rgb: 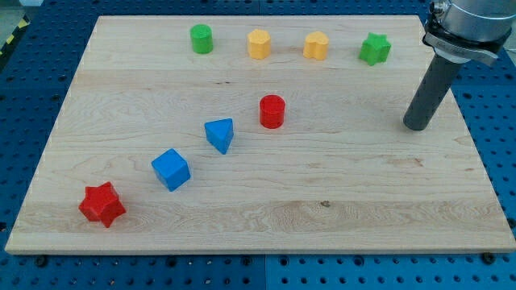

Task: Push the red circle diagonal to green star

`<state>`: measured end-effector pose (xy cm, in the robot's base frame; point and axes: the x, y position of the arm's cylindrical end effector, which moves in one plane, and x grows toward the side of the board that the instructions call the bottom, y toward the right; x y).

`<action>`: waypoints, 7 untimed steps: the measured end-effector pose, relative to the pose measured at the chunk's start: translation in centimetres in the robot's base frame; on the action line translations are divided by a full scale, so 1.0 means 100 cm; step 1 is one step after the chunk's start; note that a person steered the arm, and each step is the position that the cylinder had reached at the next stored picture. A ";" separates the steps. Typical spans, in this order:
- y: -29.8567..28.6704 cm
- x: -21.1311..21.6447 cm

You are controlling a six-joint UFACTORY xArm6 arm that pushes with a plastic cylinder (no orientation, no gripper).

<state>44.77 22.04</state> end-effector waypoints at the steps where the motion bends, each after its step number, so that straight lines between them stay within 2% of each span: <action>1: 0.000 0.001; 2: -0.029 0.029; 3: -0.087 0.037; 5: -0.140 0.037; 7: -0.249 0.024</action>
<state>47.15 -2.84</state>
